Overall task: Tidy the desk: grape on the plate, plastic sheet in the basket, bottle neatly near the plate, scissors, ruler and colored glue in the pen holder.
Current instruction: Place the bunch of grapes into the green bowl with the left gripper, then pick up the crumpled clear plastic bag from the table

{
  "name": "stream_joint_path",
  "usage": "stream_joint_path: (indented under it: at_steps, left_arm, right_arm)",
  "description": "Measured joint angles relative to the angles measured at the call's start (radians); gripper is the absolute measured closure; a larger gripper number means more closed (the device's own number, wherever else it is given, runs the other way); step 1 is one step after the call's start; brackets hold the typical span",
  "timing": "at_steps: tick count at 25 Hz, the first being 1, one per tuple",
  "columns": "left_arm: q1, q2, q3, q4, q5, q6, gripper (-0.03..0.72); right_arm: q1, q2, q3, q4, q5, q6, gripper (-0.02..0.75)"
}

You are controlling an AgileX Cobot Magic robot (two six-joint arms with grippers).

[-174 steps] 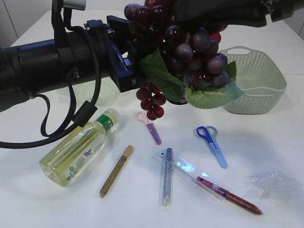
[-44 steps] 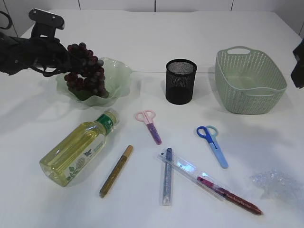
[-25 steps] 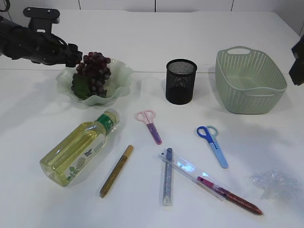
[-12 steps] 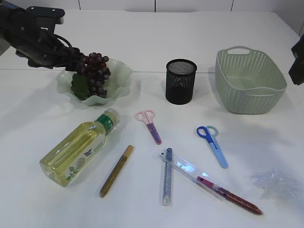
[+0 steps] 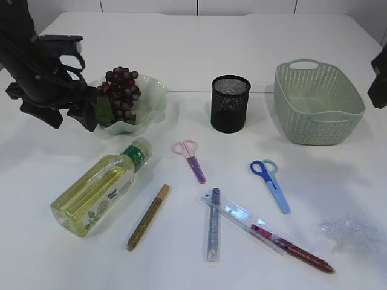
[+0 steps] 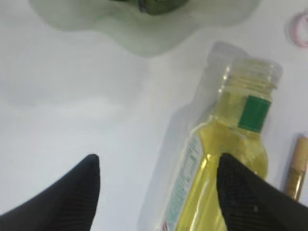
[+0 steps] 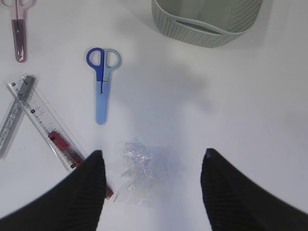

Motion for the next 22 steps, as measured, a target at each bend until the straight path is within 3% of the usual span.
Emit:
stream_joint_path:
  at_steps: [12,22]
  left_arm:
    - [0.0,-0.178,0.003,-0.002,0.147,0.015,0.172]
    - [0.0,-0.355,0.222,0.0,0.145,0.015,0.218]
  right_arm:
    - [0.0,0.0,0.0,0.0,0.096,-0.049,0.248]
    - [0.0,-0.002,0.01,0.049,0.104,-0.137,0.248]
